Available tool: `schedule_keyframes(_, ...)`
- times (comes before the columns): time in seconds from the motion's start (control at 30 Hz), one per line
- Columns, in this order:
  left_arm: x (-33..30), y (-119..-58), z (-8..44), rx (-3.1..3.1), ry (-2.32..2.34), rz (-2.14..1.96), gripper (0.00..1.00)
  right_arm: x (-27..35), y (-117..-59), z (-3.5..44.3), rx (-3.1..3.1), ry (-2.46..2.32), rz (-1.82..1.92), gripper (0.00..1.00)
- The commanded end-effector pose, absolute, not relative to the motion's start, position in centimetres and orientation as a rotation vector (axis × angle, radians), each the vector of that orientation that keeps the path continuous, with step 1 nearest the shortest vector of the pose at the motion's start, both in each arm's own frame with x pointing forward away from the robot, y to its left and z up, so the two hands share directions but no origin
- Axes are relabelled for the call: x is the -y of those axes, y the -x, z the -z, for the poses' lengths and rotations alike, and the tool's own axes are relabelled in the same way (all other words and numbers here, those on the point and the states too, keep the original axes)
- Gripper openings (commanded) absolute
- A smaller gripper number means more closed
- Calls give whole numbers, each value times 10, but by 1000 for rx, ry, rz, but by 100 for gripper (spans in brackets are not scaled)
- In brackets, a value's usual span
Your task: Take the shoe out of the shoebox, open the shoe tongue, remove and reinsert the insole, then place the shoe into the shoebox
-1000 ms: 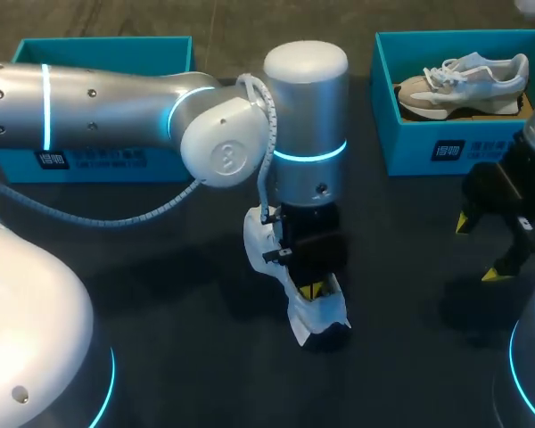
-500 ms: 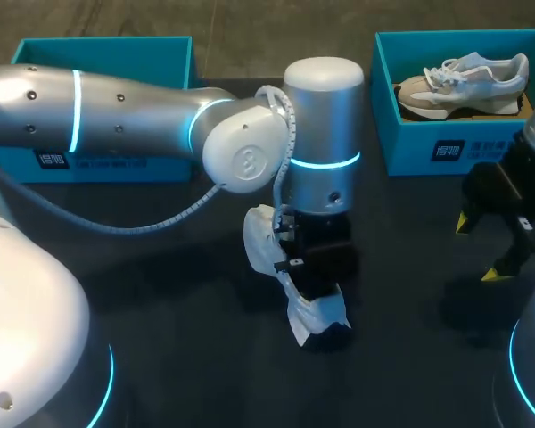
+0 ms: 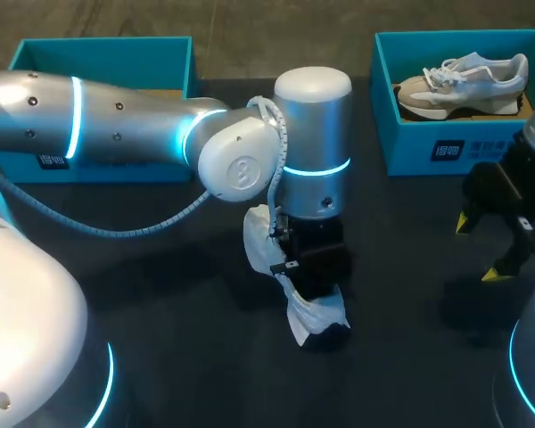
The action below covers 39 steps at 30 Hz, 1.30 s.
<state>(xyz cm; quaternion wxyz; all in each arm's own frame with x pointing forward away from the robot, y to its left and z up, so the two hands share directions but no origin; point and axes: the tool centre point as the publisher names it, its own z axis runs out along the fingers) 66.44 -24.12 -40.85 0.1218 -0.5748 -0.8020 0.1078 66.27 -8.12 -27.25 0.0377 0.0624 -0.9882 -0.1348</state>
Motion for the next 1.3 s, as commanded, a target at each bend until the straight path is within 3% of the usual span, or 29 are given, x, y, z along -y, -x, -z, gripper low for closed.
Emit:
schedule_keyframes(0.03, 228, -673, 404, 2385, 1689, -287, 0, 81, -662, 273, 3033, -190, 410, 100)
schedule_keyframes(0.37, 227, -671, 380, 2379, 1713, -364, 0, 81, -662, 273, 3033, -190, 410, 100)
schedule_keyframes(0.97, 241, -658, 421, 2222, 1693, -225, 0, 81, -662, 273, 3033, -190, 410, 100)
schedule_keyframes(1.3, 238, -662, 402, 2324, 1722, -231, 0, 81, -662, 273, 3033, -190, 410, 100)
